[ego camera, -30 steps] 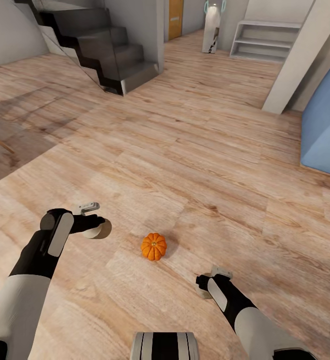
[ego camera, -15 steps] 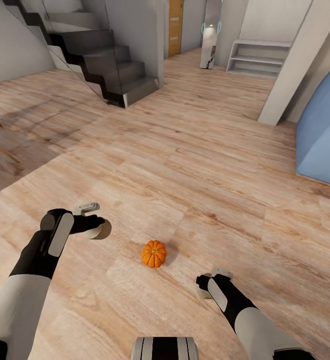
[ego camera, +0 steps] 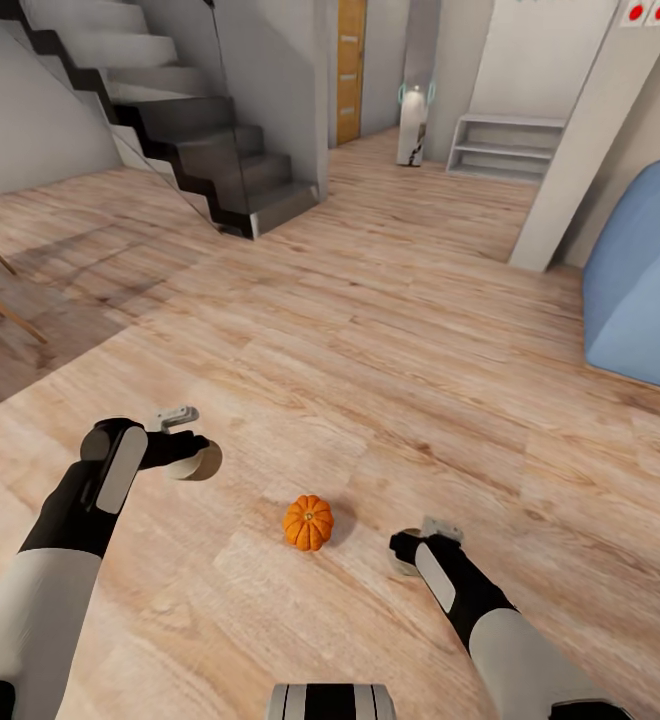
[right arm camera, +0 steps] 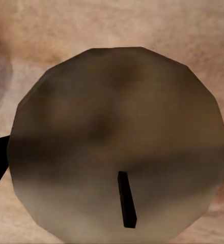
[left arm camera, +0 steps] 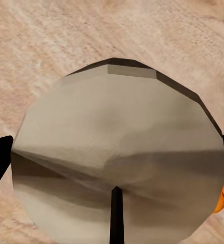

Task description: Place each of the two pumpkins and all three candles from the living room inside a cabinet in the living room (use any cabinet), then make sure every cabinet is closed, and position the cauldron so it is next to a table in the living room.

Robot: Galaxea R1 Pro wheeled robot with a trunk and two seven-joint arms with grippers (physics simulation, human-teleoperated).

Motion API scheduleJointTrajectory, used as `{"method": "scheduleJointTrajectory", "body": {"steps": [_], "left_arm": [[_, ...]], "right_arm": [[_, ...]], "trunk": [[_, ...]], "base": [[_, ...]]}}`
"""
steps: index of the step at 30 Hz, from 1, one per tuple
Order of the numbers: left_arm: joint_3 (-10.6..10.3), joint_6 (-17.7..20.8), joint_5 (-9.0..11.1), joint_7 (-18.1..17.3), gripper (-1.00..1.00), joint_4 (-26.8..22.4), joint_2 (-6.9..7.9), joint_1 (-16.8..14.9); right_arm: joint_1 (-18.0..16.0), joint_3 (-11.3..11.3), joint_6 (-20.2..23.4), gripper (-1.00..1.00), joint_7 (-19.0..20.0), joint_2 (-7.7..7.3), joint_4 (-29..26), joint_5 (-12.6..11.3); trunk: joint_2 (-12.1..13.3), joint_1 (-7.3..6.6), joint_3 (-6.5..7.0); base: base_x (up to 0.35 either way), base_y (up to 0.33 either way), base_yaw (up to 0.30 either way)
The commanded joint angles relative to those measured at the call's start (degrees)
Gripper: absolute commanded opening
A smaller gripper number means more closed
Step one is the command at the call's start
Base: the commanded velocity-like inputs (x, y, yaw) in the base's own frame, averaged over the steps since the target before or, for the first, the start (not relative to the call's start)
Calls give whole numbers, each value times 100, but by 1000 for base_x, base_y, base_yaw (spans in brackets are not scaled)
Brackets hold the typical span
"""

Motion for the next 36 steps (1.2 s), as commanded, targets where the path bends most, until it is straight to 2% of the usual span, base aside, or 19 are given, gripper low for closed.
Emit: {"method": "scheduleJointTrajectory", "body": {"steps": [1, 15, 17, 20, 23, 26, 36], "left_arm": [[3, 18, 53, 38, -100, 2, 1, -4], [-12, 18, 40, 46, -100, 22, 0, -7], [-12, 18, 40, 46, -100, 22, 1, -7], [-11, 18, 40, 47, -100, 22, 2, -7], [-6, 18, 36, 47, -100, 23, 6, -7], [1, 18, 28, 47, -100, 23, 8, -7], [5, 18, 14, 49, -100, 23, 9, -7]], "right_arm": [[1, 22, 22, -100, -51, 0, -22, -64], [3, 23, 59, -100, -68, 5, -197, -66], [16, 23, 233, -100, -76, 5, -474, -67], [48, 20, 756, -100, -93, 3, -1146, -74], [117, 0, 1502, -100, -104, -2, -2122, -110], [183, -7, 1892, -100, -108, -3, -2561, -117], [236, -10, 2368, -100, -139, -4, -3071, -140]], "trunk": [[0, -3, 18], [19, -39, 328], [21, -44, 373], [25, -52, 439], [30, -60, 505], [34, -67, 572], [47, -93, 793]], "base": [[0, 0, 0], [0, 0, 0], [0, 0, 0], [0, 0, 0], [0, 0, 0], [0, 0, 0], [0, 0, 0]]}}
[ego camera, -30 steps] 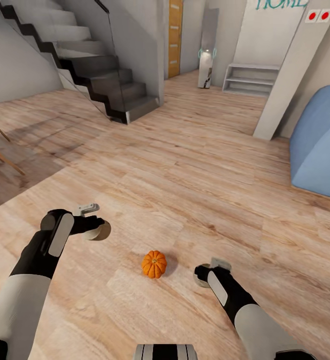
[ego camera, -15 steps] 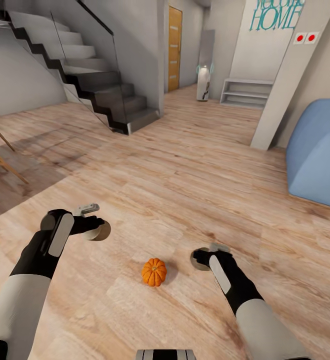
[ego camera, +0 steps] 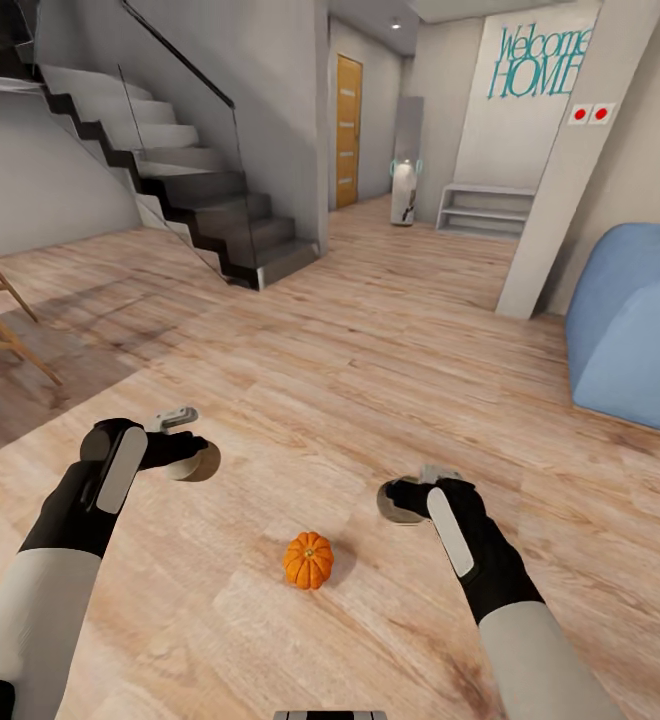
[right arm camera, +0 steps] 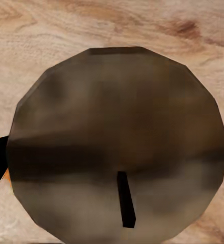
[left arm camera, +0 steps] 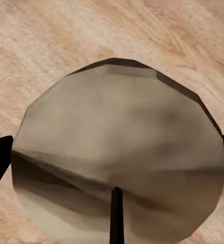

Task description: Place each of the two pumpkins and all three candles from the living room inside a cabinet in the living room (use any cabinet), then make sure every cabinet is closed, and position the cauldron so it is next to a table in the living room.

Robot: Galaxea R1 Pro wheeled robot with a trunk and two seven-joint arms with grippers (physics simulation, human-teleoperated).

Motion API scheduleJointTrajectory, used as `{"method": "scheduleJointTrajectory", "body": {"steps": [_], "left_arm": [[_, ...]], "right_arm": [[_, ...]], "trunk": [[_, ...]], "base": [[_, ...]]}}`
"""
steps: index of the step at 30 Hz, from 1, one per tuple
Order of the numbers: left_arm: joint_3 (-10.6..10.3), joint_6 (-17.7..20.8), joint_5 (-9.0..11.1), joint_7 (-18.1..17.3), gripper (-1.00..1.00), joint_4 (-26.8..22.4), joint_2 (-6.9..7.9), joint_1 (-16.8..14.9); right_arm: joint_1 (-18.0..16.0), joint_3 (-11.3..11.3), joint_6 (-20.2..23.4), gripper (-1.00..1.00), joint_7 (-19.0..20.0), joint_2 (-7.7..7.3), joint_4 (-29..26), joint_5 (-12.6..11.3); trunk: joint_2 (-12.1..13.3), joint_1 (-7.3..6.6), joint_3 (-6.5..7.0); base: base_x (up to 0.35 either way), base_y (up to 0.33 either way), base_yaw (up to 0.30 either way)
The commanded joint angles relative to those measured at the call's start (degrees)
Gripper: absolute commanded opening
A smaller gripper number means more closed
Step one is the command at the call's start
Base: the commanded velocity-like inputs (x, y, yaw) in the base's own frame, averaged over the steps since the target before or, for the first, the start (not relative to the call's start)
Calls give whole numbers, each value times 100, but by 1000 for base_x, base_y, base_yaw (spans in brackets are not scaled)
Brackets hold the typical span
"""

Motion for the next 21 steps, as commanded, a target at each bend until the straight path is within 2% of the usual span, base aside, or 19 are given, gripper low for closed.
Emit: {"method": "scheduleJointTrajectory", "body": {"steps": [1, 5, 9, 15, 21], "left_arm": [[0, 19, 54, 39, -100, -5, 1, -2], [-7, 19, 51, 43, -100, -2, 1, -2], [-7, 19, 52, 44, -100, 1, 1, -2], [-7, 19, 53, 44, -100, 3, 1, -2], [-17, 19, 53, 45, -100, -5, 1, -2]], "right_arm": [[15, 7, 106, -100, -70, -1, -99, -73], [256, 6, 499, -100, -63, -1, -712, -78], [351, 2, 605, -100, -60, -1, -943, -80], [389, -9, 648, -100, -59, -7, -1038, -80], [396, -6, 651, -100, -61, -7, -1047, -80]], "trunk": [[0, -3, 17], [6, -13, 106], [11, -23, 194], [19, -39, 327], [26, -52, 438]], "base": [[0, 0, 0], [0, 0, 0], [0, 0, 0], [0, 0, 18], [0, 0, 212]]}}
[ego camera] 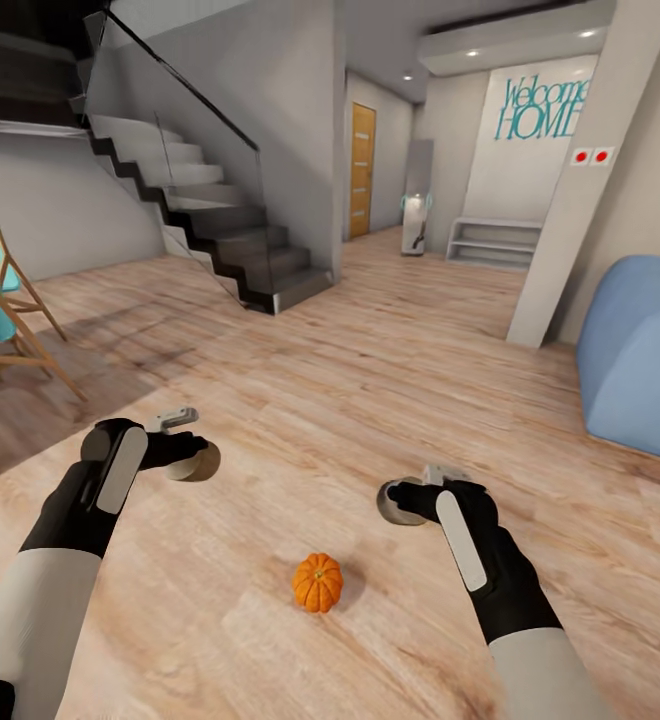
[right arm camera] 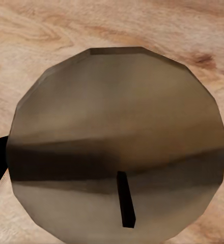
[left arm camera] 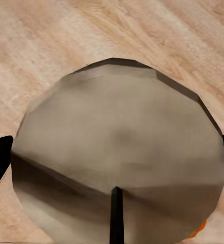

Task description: Place each of the two pumpkins and all three candles from the living room inside a cabinet in the living room (use any cabinet), then make sure every cabinet is closed, and position the cauldron so it is next to a table in the living room.

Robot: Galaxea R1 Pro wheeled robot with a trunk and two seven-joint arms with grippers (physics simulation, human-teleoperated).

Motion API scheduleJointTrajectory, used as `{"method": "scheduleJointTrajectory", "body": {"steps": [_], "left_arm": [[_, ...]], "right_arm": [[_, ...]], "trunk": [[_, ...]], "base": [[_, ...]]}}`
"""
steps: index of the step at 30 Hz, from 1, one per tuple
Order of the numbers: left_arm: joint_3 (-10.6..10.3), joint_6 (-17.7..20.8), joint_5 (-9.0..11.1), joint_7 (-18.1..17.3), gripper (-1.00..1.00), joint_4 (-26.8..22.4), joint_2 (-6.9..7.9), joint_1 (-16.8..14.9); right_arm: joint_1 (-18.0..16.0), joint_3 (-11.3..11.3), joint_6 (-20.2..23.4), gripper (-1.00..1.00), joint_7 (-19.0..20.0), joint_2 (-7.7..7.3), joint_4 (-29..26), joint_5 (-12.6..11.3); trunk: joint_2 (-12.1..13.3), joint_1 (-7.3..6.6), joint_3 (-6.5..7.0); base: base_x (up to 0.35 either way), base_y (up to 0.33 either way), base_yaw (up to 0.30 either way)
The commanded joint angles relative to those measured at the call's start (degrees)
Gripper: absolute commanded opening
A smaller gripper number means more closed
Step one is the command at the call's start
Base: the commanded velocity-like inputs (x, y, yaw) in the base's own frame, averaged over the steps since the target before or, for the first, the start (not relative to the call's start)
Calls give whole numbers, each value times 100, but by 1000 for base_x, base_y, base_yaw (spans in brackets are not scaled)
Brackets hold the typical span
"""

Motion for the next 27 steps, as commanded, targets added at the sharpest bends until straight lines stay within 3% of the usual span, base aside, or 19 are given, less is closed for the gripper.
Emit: {"method": "scheduleJointTrajectory", "body": {"steps": [1, 27], "left_arm": [[6, 18, 55, 38, -100, -5, 1, -3], [27, 18, 67, 30, -100, -21, 1, -3]], "right_arm": [[-3, 9, 3, -100, -73, 2, -1, -73], [1, 42, -18, -100, -78, 5, 51, -64]], "trunk": [[-2, -1, -5], [-2, -1, -5]], "base": [[0, 0, 272], [76, 12, 289]]}}
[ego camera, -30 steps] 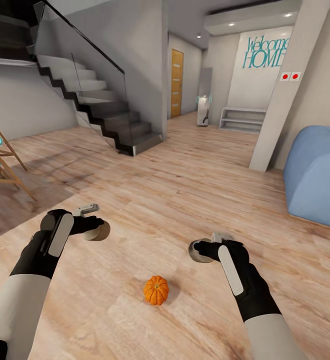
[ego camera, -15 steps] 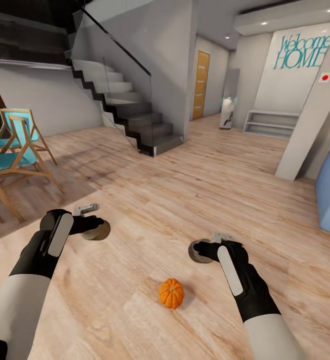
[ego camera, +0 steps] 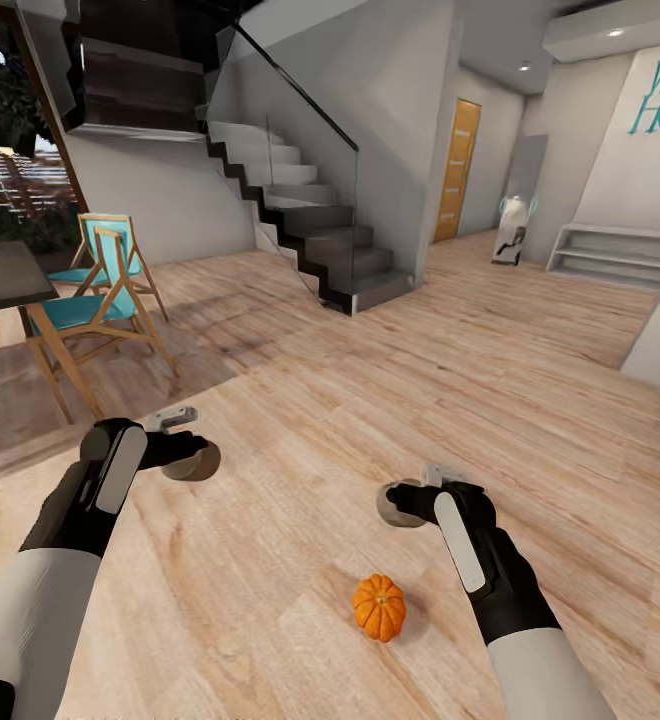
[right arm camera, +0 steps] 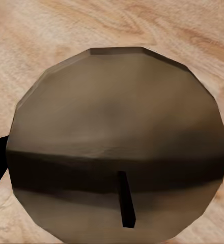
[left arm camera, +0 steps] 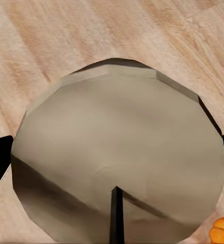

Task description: Place each of the two pumpkins and all three candles from the living room inside a cabinet in the living room (use any cabinet), then make sure every cabinet is closed, and position the cauldron so it is next to a table in the living room.

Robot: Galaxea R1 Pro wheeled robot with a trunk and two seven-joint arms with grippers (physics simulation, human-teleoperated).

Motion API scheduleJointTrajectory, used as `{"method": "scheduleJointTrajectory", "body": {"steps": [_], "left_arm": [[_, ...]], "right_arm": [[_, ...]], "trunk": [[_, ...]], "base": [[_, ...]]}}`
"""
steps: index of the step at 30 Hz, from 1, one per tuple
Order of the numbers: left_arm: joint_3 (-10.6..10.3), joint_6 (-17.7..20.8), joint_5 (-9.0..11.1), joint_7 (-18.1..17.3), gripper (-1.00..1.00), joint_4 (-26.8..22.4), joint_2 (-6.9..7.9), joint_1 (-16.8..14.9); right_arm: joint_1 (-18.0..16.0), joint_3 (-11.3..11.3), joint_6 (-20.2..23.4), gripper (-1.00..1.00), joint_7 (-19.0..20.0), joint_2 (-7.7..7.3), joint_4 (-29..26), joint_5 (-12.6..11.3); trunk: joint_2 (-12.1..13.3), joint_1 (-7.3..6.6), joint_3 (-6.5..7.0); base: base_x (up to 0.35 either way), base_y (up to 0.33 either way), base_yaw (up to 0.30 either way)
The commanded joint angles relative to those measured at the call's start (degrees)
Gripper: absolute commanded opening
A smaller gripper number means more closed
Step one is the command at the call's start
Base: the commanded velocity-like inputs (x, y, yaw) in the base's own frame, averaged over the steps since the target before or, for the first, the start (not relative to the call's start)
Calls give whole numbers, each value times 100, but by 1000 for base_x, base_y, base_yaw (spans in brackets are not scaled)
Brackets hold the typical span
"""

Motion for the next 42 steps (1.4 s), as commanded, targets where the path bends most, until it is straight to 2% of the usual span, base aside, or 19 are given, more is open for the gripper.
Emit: {"method": "scheduleJointTrajectory", "body": {"steps": [1, 42], "left_arm": [[2, 17, 57, 37, -100, -4, 1, -4], [-11, 17, 41, 45, -100, 11, 1, -4]], "right_arm": [[-4, 6, 4, -100, -70, 0, -6, -80], [-2, 0, -8, -100, -78, 0, 21, -78]], "trunk": [[-3, -1, -5], [-3, -1, -5]], "base": [[12, 4, 292], [1, 0, 291]]}}
